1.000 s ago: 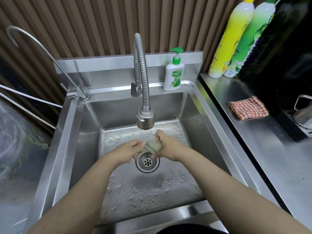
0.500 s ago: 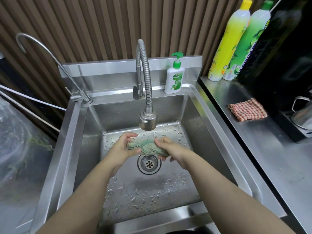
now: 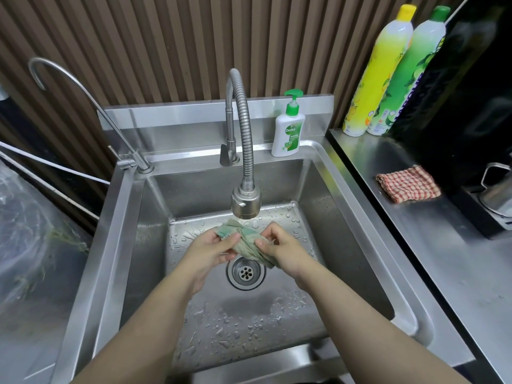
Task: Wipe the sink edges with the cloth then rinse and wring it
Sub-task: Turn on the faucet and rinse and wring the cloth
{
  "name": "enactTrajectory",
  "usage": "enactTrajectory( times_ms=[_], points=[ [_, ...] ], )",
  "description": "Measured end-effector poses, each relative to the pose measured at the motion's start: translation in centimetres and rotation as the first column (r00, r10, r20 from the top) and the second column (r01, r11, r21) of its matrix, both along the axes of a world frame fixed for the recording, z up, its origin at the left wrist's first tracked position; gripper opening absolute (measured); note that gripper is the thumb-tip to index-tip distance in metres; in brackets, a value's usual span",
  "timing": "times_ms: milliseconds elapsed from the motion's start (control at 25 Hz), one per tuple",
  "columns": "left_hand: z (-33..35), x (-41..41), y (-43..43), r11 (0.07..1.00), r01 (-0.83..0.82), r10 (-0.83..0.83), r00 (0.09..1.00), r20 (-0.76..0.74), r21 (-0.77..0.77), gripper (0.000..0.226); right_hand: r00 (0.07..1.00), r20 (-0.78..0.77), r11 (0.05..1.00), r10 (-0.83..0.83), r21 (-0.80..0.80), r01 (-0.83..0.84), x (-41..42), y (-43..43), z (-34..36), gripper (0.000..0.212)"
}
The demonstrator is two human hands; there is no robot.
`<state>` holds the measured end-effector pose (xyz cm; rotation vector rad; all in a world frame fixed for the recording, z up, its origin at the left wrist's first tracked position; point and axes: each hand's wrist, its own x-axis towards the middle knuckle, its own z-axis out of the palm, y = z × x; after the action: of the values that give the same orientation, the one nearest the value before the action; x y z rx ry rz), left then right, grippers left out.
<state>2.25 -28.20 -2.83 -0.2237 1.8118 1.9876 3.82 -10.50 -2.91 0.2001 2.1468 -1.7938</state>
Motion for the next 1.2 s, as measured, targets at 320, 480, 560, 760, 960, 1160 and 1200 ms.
enactTrajectory(
  times_ms=[320,480,560,760,960,1160,1200],
  points=[
    [-0.5,0.1,0.2,0.996,-0.029,0.03,1.0,-0.007,0.08,0.04,0.996,0.058,0.98,-0.065,-0.183,0.075,0.1,-1.1,0.6,0.021],
    [-0.5,-0.2,-0.5,0.988,-0.066,0.062,0.998,0.027,0.14,0.035,0.987,0.134,0.959,-0.089,-0.255,0.121,0.3,-0.2,0.6,0.019],
    [-0.6,0.3,0.2,0.992,-0.051,0.047,0.998,0.038,0.115,0.037,0.993,0.095,0.97,-0.076,-0.222,0.095,0.5,-0.4,0.3,0.019],
    [-1.3,0.7,0.4,0.978,-0.167,0.16,0.985,0.067,0.128,0.013,0.964,0.124,0.944,-0.235,-0.209,0.257,1.1,0.5,-0.5,0.024],
    [-0.7,-0.9,-1.2,0.972,-0.188,0.173,0.979,0.109,0.142,0.022,0.917,0.208,0.918,-0.34,-0.139,0.371,1.0,3.7,-1.6,0.025],
    [-1.0,-1.9,-0.7,0.954,-0.284,0.281,0.959,-0.048,-0.091,0.022,0.903,0.121,0.897,-0.412,-0.122,0.426,0.8,4.1,-1.5,0.023],
    [-0.8,-2.1,-0.8,0.969,-0.242,0.24,0.97,-0.039,-0.055,0.021,0.922,0.107,0.925,-0.373,-0.038,0.378,0.9,4.2,-1.6,0.022]
  ],
)
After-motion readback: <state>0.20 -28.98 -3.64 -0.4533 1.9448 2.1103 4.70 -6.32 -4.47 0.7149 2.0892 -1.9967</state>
